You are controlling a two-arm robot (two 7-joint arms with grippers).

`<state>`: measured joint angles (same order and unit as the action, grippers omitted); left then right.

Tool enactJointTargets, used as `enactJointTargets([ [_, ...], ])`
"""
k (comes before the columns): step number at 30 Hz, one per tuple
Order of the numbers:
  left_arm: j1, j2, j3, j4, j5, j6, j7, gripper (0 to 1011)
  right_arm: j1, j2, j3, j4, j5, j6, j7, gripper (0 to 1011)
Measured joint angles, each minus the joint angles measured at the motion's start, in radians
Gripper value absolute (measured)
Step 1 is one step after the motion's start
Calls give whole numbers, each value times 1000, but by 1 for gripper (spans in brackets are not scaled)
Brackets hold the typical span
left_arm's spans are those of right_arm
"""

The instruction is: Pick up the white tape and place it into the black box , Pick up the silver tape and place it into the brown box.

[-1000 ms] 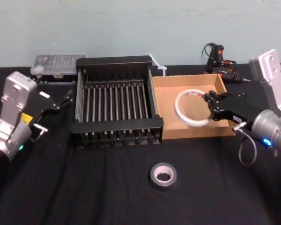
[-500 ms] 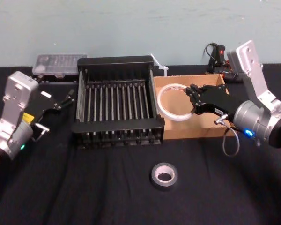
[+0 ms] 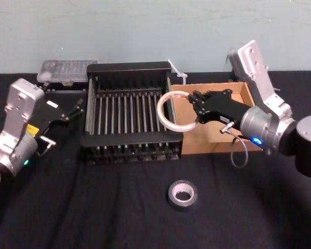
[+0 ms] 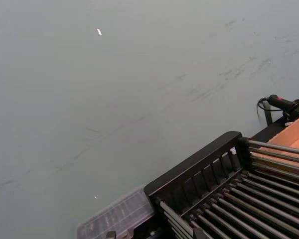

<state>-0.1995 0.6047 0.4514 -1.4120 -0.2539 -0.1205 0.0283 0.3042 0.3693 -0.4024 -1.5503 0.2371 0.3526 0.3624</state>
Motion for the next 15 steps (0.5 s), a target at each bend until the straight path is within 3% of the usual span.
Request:
enactJointTargets([
  [15, 0, 0, 0, 0, 0, 0, 0, 1001, 76, -52, -52, 80, -41, -6, 14, 85],
])
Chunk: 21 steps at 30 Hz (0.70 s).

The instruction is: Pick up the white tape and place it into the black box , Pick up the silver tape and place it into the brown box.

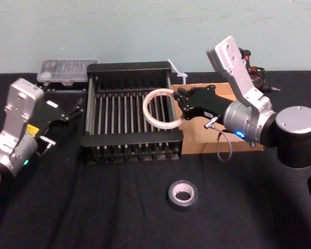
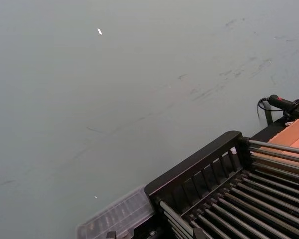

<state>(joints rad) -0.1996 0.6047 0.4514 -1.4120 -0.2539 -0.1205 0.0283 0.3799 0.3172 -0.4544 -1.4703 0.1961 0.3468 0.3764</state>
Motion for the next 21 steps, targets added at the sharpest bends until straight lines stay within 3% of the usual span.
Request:
enactJointTargets([
  [21, 0, 0, 0, 0, 0, 0, 0, 1001, 73, -78, -29, 118, -37, -23, -1, 85],
])
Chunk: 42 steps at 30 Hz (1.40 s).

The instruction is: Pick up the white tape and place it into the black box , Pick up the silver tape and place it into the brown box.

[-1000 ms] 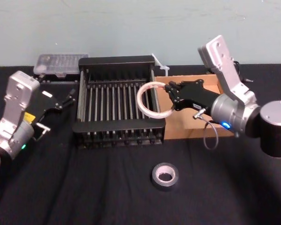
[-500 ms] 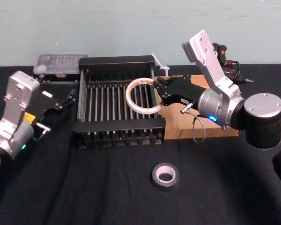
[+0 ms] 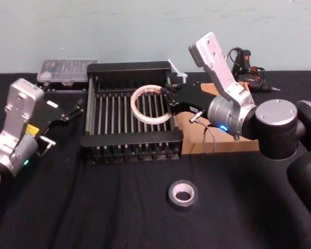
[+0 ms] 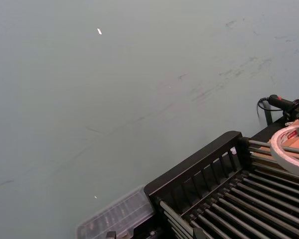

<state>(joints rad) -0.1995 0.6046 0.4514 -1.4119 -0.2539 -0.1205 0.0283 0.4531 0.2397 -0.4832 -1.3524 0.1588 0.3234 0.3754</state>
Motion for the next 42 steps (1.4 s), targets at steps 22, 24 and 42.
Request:
enactJointTargets([
  [22, 0, 0, 0, 0, 0, 0, 0, 1001, 1, -5, 3, 5, -1, -7, 0, 158],
  [24, 0, 0, 0, 0, 0, 0, 0, 1001, 1, -5, 3, 5, -1, -6, 0, 197],
  [42, 0, 0, 0, 0, 0, 0, 0, 1001, 0, -4, 3, 3, 0, -5, -1, 747],
])
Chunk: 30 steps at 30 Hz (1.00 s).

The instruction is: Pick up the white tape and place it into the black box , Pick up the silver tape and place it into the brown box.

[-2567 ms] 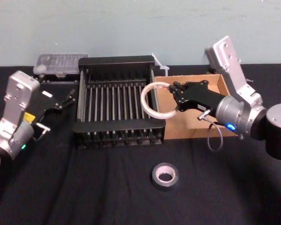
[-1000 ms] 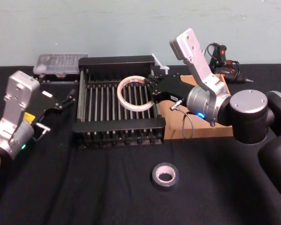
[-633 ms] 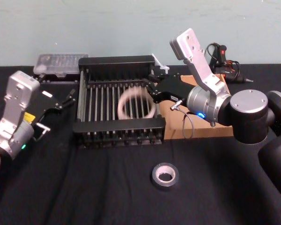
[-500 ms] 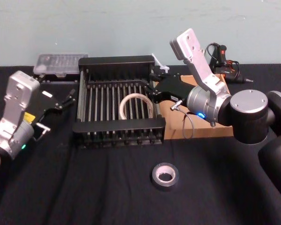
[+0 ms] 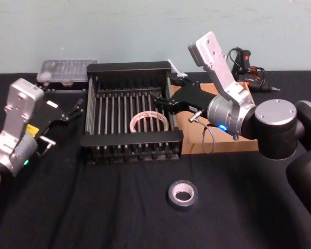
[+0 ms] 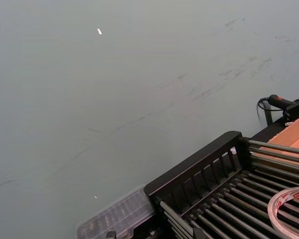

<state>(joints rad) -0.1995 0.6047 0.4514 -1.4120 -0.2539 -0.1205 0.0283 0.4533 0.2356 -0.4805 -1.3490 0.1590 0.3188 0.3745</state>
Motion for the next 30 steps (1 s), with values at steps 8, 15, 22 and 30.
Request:
enactJointTargets([
  [8, 0, 0, 0, 0, 0, 0, 0, 1001, 0, 0, 0, 0, 0, 0, 0, 984],
  [15, 0, 0, 0, 0, 0, 0, 0, 1001, -5, 3, 2, -9, -2, 3, -2, 1002],
  [22, 0, 0, 0, 0, 0, 0, 0, 1001, -34, 17, 24, -68, -3, 30, -14, 1002],
  [30, 0, 0, 0, 0, 0, 0, 0, 1001, -96, 61, 61, -181, 12, 73, -18, 1002],
])
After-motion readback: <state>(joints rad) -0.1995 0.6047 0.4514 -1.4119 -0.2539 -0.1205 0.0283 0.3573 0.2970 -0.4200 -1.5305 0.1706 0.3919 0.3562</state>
